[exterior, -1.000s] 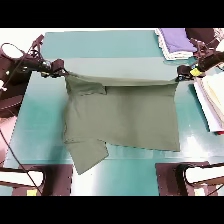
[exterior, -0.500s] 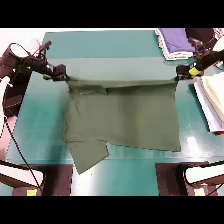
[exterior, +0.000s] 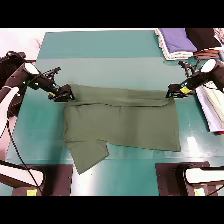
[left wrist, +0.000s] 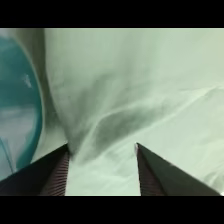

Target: Fold the shirts.

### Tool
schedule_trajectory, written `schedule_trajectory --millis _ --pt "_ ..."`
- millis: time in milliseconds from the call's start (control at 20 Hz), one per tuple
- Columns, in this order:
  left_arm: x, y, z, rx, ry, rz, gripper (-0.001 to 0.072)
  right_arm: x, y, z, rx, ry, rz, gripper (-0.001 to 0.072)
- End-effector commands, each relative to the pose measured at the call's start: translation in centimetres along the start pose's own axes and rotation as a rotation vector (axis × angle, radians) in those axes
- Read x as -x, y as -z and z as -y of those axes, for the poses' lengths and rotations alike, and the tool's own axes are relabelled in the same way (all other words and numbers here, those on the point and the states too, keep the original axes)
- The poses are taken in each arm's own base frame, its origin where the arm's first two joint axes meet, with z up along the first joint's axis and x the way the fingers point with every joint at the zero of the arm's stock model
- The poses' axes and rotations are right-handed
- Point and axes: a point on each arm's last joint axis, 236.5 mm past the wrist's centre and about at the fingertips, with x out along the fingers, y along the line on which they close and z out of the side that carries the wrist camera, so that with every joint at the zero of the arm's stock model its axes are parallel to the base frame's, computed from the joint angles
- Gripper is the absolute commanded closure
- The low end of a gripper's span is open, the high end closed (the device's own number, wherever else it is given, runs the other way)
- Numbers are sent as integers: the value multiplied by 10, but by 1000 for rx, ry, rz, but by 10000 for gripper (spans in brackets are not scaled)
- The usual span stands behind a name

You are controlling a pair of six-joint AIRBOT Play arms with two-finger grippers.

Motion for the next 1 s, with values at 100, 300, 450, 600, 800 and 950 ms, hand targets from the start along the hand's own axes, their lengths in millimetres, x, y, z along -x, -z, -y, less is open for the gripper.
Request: schedule_trajectory --millis 100,300,450,600,800,950 --pt "37 64 -29 -19 -192 -5 231 43 30 -11 3 -44 38 302" --pt "19 184 -45 70 -209 -65 231 73 44 -17 11 -36 153 302" --pt "-11 245 -28 158 -76 -105 232 86 44 -21 23 -30 199 302" --pt "-31 262 -17 229 15 -121 233 89 44 -22 26 -29 211 303" --pt "-38 246 -8 249 75 -46 234 89 45 -22 25 -30 205 302" --pt "-36 236 7 225 144 -12 637 86 58 -15 28 -13 148 302"
